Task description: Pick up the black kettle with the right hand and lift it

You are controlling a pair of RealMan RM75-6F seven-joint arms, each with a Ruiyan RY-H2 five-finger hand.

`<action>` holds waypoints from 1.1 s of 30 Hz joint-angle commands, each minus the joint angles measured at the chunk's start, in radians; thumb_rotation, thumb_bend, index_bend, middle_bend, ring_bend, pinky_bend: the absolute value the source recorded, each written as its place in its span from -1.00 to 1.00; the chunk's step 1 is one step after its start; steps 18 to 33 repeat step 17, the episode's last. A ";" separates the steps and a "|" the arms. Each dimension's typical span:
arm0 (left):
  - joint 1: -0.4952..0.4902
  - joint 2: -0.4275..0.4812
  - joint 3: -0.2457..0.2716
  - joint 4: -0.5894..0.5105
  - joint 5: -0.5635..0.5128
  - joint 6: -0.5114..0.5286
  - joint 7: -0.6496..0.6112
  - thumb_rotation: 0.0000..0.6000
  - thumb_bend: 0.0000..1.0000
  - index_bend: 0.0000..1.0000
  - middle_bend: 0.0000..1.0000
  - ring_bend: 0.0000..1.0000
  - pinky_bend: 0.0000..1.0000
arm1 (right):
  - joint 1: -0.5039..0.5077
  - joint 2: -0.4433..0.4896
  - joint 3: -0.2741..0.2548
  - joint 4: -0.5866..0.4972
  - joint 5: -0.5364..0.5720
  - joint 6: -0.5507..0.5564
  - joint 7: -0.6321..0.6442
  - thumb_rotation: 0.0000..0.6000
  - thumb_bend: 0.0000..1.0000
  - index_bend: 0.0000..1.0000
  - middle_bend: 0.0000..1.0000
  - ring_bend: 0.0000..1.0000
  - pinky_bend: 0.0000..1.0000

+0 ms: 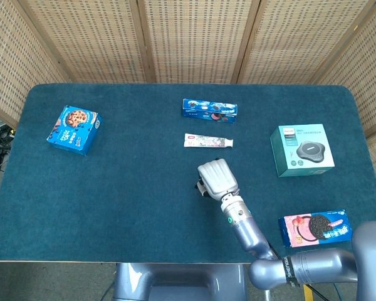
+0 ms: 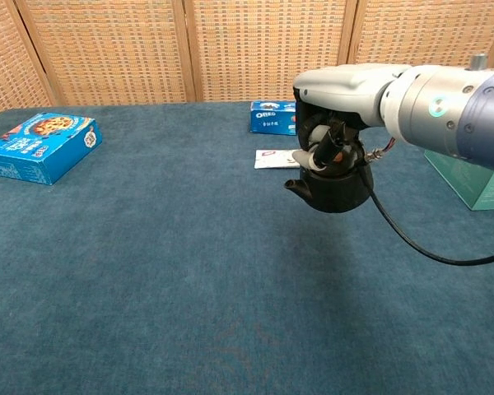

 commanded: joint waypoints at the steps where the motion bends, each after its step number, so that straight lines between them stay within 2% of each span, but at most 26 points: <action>1: 0.000 0.000 0.000 0.000 0.000 0.001 -0.001 1.00 -1.00 -1.00 -1.00 -1.00 -1.00 | -0.004 -0.003 -0.004 0.004 -0.016 0.006 -0.005 1.00 0.56 1.00 1.00 1.00 0.59; 7: 0.002 0.001 0.000 0.000 0.001 0.002 -0.004 1.00 -1.00 -1.00 -1.00 -1.00 -1.00 | -0.010 -0.006 -0.002 0.003 -0.016 0.007 -0.012 1.00 0.56 1.00 1.00 1.00 0.68; 17: 0.001 0.002 0.000 0.002 0.001 0.001 -0.008 1.00 -1.00 -1.00 -1.00 -1.00 -1.00 | -0.019 -0.006 0.026 -0.012 0.022 -0.001 -0.001 1.00 0.57 1.00 1.00 1.00 0.68; 33: 0.001 0.002 0.000 0.002 0.001 0.001 -0.008 1.00 -1.00 -1.00 -1.00 -1.00 -1.00 | -0.019 -0.006 0.026 -0.012 0.022 -0.001 -0.001 1.00 0.57 1.00 1.00 1.00 0.68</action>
